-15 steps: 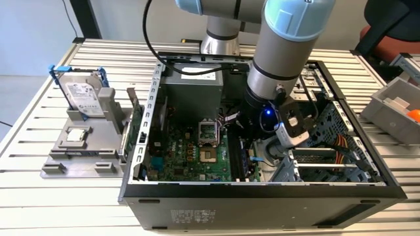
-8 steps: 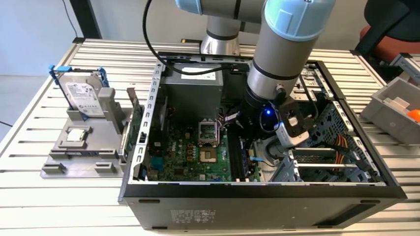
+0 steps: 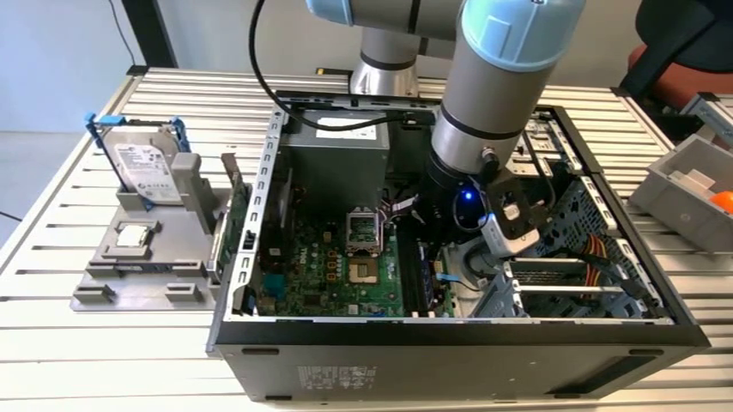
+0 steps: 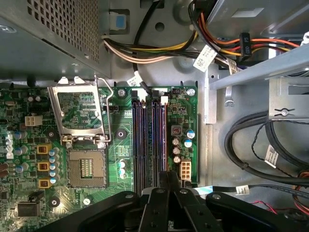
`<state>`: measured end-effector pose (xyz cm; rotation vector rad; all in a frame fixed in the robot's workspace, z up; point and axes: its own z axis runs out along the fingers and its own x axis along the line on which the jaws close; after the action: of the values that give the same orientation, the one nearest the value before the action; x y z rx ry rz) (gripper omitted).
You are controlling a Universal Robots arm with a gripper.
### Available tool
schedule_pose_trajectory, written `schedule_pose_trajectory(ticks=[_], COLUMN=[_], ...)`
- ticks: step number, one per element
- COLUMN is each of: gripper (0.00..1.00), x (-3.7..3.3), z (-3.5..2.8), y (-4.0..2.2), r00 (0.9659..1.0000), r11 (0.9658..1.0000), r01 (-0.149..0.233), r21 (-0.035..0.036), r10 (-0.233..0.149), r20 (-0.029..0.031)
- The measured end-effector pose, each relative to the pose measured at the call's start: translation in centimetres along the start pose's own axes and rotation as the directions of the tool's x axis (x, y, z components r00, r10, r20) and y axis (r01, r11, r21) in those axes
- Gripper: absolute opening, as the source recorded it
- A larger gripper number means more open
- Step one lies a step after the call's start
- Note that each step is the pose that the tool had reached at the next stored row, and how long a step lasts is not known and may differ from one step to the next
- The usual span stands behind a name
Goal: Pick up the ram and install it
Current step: 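Insert the ram into the slot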
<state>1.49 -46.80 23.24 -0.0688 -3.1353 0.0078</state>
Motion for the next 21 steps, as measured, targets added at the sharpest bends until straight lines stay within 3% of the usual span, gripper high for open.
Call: schedule_pose_trajectory(ticks=[6, 11, 16, 21], gripper=[0.0, 0.0, 0.0, 0.0], x=[0.01, 0.01, 0.01, 0.01], z=[0.0, 0.0, 0.0, 0.0], y=[0.0, 0.0, 0.01, 0.02], r00=[1.0, 0.9974, 0.9887, 0.9762], r11=[1.0, 0.9974, 0.9887, 0.9762], r01=[0.007, 0.072, 0.15, 0.217], r21=[0.0, -0.0002, -0.0016, -0.0071], r10=[-0.007, -0.072, -0.15, -0.217], r20=[0.0001, 0.0003, 0.0003, -0.0007])
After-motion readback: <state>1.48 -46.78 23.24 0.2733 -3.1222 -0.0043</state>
